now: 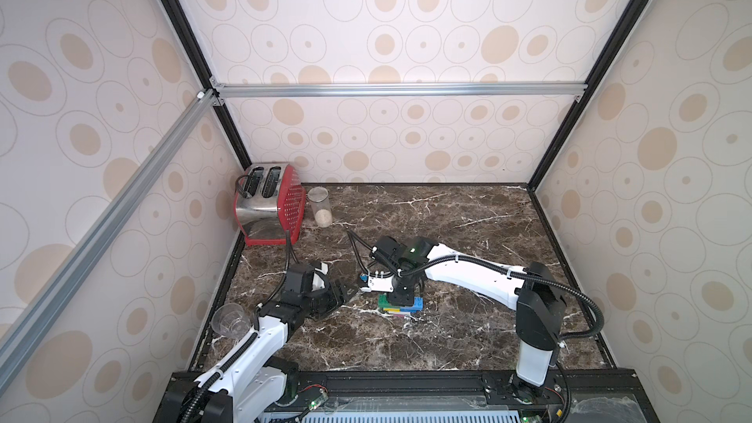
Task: Assemble a heart with lego
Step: Assemble the lego brick with the lego brick.
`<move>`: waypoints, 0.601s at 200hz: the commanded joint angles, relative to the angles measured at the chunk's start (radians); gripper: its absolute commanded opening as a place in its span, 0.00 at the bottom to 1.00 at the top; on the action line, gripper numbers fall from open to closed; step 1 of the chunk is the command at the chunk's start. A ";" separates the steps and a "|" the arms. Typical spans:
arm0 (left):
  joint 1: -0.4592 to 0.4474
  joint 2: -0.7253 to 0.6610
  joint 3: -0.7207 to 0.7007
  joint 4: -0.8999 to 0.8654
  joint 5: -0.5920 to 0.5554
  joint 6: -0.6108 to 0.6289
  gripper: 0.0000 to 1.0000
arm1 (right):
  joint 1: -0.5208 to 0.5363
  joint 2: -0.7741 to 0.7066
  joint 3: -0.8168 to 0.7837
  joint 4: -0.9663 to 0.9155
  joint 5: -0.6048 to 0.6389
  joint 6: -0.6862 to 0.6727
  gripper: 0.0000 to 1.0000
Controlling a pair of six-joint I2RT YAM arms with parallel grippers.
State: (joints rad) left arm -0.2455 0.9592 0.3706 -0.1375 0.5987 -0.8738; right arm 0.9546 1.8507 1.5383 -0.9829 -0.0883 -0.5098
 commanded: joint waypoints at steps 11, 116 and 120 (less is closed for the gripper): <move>0.005 -0.010 0.008 -0.007 0.004 0.019 0.72 | -0.036 -0.054 0.008 -0.080 -0.117 -0.045 0.25; 0.005 0.084 0.047 0.012 0.006 0.045 0.74 | -0.121 0.063 0.010 -0.100 -0.294 -0.106 0.39; 0.003 0.088 0.052 0.013 0.008 0.046 0.74 | -0.124 0.071 0.014 -0.102 -0.300 -0.109 0.39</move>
State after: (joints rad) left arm -0.2455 1.0222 0.3737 -0.1364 0.6003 -0.8627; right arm 0.8455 1.8656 1.5288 -1.0340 -0.3172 -0.5739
